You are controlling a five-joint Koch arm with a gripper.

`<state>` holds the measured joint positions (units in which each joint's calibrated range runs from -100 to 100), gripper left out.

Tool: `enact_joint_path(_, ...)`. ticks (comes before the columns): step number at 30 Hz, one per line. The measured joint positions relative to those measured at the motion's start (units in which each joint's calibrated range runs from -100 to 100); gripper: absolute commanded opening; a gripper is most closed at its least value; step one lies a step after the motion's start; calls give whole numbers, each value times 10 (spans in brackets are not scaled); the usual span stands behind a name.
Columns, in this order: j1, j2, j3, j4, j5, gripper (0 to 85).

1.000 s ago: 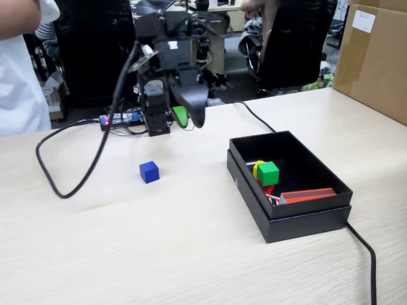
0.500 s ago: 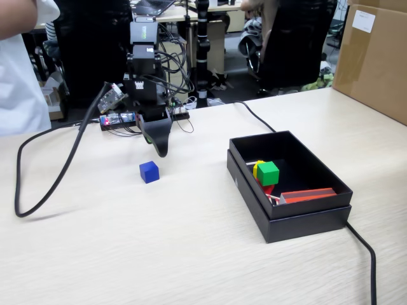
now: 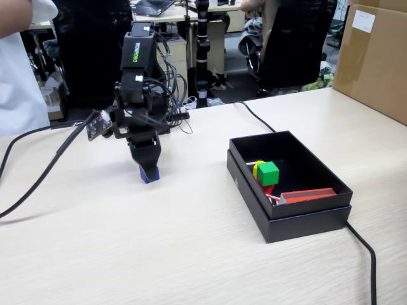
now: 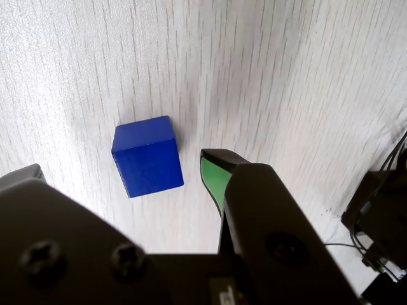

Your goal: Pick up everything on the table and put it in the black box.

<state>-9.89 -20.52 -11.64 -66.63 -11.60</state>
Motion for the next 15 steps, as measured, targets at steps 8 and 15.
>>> enact_joint_path(8,5,1,-1,0,0,448)
enact_joint_path(15,-4,12,0,0,0,415)
